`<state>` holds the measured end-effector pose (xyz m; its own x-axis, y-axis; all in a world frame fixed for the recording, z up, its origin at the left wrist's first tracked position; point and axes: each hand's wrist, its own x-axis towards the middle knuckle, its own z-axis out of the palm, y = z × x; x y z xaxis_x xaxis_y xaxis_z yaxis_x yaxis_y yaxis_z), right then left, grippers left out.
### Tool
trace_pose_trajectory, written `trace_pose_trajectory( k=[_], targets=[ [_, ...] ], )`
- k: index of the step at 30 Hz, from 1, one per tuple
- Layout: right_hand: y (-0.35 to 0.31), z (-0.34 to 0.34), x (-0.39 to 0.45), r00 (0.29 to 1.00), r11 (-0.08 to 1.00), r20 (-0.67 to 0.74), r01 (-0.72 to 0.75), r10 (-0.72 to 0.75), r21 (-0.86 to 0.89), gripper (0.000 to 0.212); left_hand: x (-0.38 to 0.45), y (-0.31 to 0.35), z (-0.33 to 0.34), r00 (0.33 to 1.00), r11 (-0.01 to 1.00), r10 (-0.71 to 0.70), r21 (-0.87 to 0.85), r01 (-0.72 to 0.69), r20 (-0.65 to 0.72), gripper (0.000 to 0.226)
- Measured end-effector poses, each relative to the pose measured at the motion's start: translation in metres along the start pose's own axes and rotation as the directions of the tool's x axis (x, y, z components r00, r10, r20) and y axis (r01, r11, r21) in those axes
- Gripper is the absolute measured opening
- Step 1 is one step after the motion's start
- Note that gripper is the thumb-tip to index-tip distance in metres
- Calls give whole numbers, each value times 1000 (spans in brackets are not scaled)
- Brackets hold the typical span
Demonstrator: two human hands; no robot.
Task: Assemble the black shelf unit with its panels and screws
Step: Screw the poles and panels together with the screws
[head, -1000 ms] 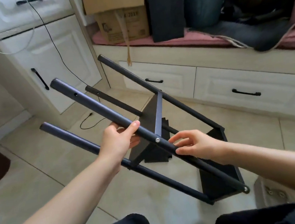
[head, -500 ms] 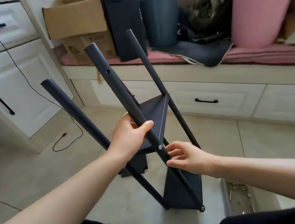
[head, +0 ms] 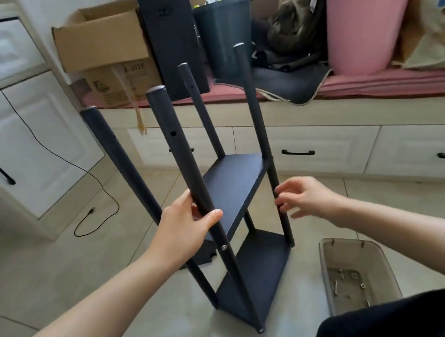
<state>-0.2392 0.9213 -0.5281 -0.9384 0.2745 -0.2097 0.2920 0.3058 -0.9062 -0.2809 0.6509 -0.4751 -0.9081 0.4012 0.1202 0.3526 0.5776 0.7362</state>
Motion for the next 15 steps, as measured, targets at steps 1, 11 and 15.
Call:
trace_pose_trajectory(
  k=[1,11,15],
  targets=[
    [-2,-6,4,997,1000,-78,8,-7,24,18,-4,-2,-4,1000,1000,11,15,-12,11,18],
    [-8,-12,25,917,997,-391,62,-75,-46,54,-28,-31,-29,984,990,29,133,-53,177,18],
    [-12,-9,28,896,990,-424,142,-132,-8,34,-31,-37,-35,979,988,33,139,-62,200,21]
  ],
)
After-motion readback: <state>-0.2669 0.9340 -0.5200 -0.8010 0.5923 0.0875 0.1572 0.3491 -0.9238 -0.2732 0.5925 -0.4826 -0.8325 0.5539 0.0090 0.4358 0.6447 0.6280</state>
